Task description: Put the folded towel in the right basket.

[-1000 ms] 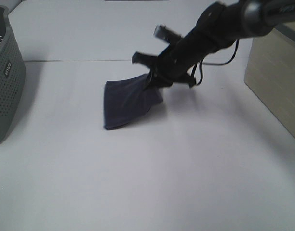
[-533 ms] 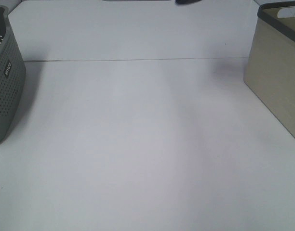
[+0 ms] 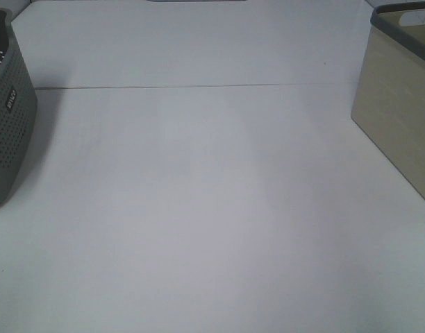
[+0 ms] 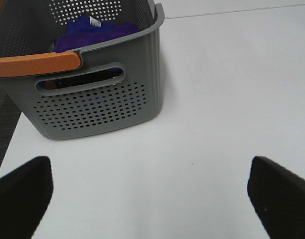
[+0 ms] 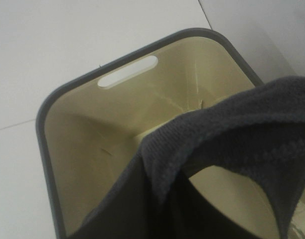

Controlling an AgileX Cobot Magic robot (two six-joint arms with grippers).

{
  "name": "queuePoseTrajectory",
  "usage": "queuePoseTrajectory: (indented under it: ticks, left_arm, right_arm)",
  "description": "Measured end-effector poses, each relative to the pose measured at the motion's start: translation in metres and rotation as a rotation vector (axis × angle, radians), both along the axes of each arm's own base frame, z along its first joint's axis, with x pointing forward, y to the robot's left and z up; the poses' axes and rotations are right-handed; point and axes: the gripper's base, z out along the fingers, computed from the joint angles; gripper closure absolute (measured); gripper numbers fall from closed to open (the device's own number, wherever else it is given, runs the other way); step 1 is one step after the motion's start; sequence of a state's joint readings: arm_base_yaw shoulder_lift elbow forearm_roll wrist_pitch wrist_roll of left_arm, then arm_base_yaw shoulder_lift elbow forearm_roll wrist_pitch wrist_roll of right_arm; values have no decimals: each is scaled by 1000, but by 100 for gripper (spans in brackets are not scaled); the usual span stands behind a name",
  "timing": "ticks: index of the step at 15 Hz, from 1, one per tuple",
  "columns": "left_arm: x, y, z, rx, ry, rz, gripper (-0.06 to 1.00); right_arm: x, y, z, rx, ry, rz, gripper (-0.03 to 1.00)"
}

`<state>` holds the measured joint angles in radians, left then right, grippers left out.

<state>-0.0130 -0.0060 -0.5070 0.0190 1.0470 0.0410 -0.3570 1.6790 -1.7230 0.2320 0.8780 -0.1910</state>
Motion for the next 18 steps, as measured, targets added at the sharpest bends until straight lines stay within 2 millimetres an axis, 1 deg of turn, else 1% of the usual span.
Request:
queuePoseTrajectory:
  ticks: [1, 2, 3, 4, 5, 6, 7, 8, 10, 11, 12, 13, 14, 15, 16, 17, 18]
  left_arm:
    - [0, 0, 0, 0, 0, 0, -5]
    - [0, 0, 0, 0, 0, 0, -5]
    - [0, 0, 0, 0, 0, 0, -5]
    - [0, 0, 0, 0, 0, 0, -5]
    - [0, 0, 0, 0, 0, 0, -5]
    - [0, 0, 0, 1, 0, 0, -5]
    - [0, 0, 0, 3, 0, -1, -5]
    - [0, 0, 0, 3, 0, -1, -5]
    - [0, 0, 0, 3, 0, -1, -5]
    - [0, 0, 0, 3, 0, -1, -5]
    - [0, 0, 0, 3, 0, -1, -5]
    - [0, 0, 0, 3, 0, -1, -5]
    - [0, 0, 0, 3, 0, -1, -5]
    - [0, 0, 0, 3, 0, -1, -5]
    - [0, 0, 0, 3, 0, -1, -5]
    - [0, 0, 0, 3, 0, -1, -5]
    - [0, 0, 0, 3, 0, -1, -5]
  right_arm:
    - [4, -2, -9, -2, 39, 2, 91]
    - [9, -4, -19, 8, 72, 3, 87]
    - [13, -6, -28, 27, 108, -3, 76]
    - [15, -7, -36, 49, 143, -12, 55]
    - [16, -7, -41, 59, 163, -18, 41]
    - [18, -8, -48, 69, 204, -15, 17]
    - [18, -8, -54, 80, 237, -10, 7]
    - [18, -8, -58, 87, 262, -6, 2]
    - [18, -7, -58, 89, 269, 0, 0]
    - [18, -3, -56, 93, 273, 10, -1]
    - [19, 8, -52, 87, 271, 30, -1]
    - [20, 29, -46, 81, 278, 64, -1]
    - [20, 54, -41, 82, 287, 93, -1]
    - [20, 83, -37, 71, 296, 140, -1]
    - [19, 120, -34, 43, 305, 203, -1]
    - [18, 141, -34, 17, 316, 241, -1]
    - [15, 157, -35, -8, 327, 268, -1]
